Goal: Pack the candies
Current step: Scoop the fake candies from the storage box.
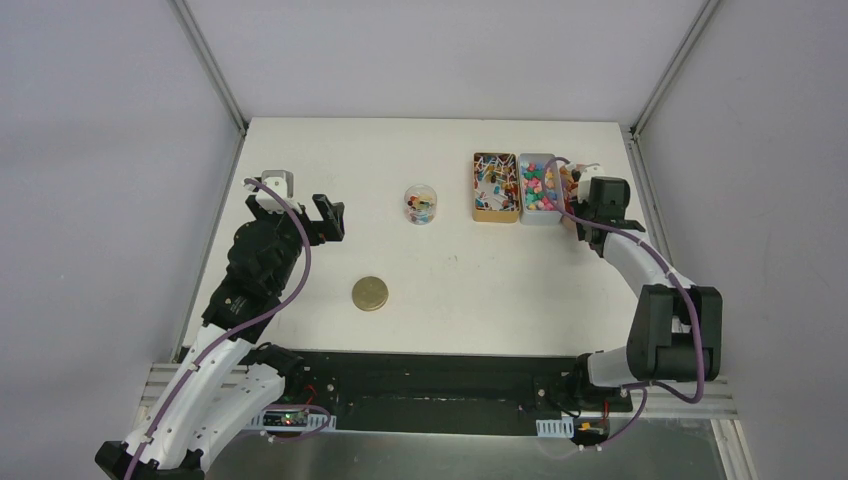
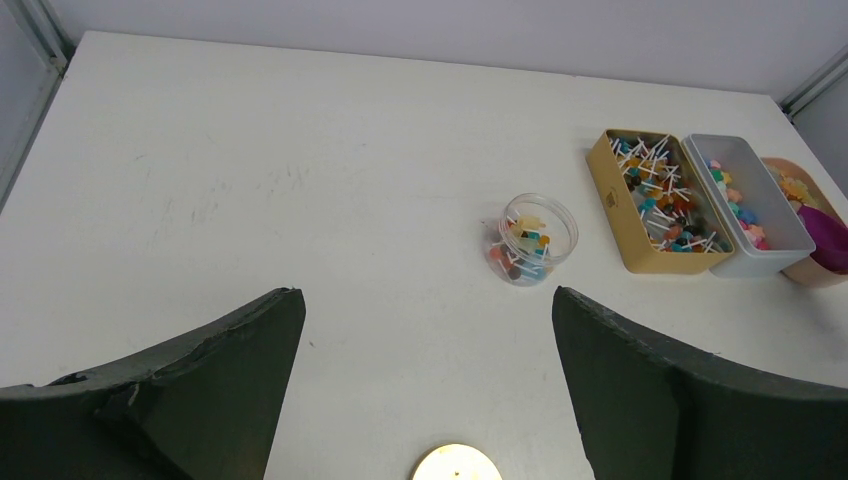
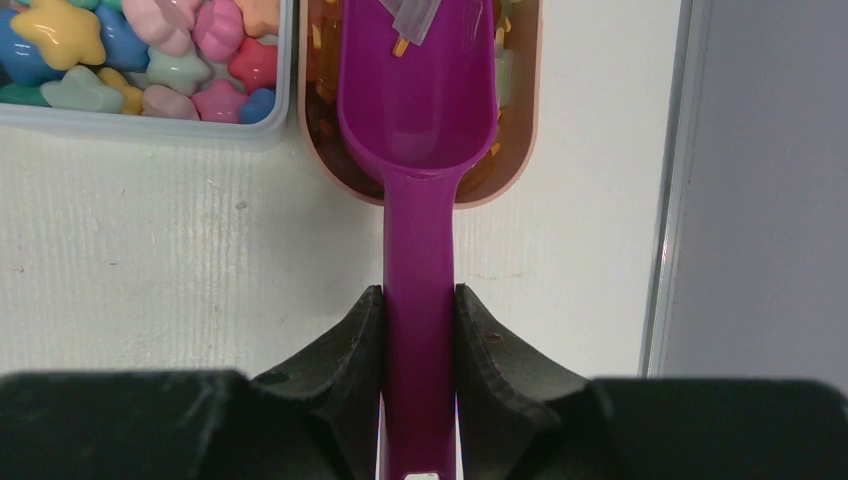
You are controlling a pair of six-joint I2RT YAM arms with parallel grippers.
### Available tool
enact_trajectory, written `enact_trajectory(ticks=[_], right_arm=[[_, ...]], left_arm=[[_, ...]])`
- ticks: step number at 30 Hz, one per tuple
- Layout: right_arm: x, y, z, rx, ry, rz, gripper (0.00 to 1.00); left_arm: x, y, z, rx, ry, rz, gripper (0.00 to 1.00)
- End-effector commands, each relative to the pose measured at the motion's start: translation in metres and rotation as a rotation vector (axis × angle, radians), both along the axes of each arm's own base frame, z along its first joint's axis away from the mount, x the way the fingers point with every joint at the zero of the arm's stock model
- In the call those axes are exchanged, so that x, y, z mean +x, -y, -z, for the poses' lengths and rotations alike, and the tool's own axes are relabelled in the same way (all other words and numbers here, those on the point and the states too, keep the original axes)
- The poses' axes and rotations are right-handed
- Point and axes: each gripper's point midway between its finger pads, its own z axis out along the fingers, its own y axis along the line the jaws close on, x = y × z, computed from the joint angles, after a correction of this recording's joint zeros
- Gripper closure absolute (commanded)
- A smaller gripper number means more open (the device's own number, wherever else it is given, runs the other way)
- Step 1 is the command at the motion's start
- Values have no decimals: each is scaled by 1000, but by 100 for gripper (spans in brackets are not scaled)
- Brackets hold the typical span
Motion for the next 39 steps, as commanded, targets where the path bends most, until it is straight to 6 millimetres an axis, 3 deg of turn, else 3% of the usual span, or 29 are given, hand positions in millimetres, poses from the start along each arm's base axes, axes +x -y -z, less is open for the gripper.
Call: enact_trajectory(ticks=[1, 21, 39], right_arm=[[8, -4, -29, 29, 132, -1, 100], [-1, 0, -67, 2, 244, -3, 100], [0, -26, -114, 5, 371, -161, 100]], left_arm=[[-1, 0, -4, 8, 17, 12, 1], [0, 0, -3, 11, 14, 12, 1], [-2, -2, -6, 7, 24, 0, 1]])
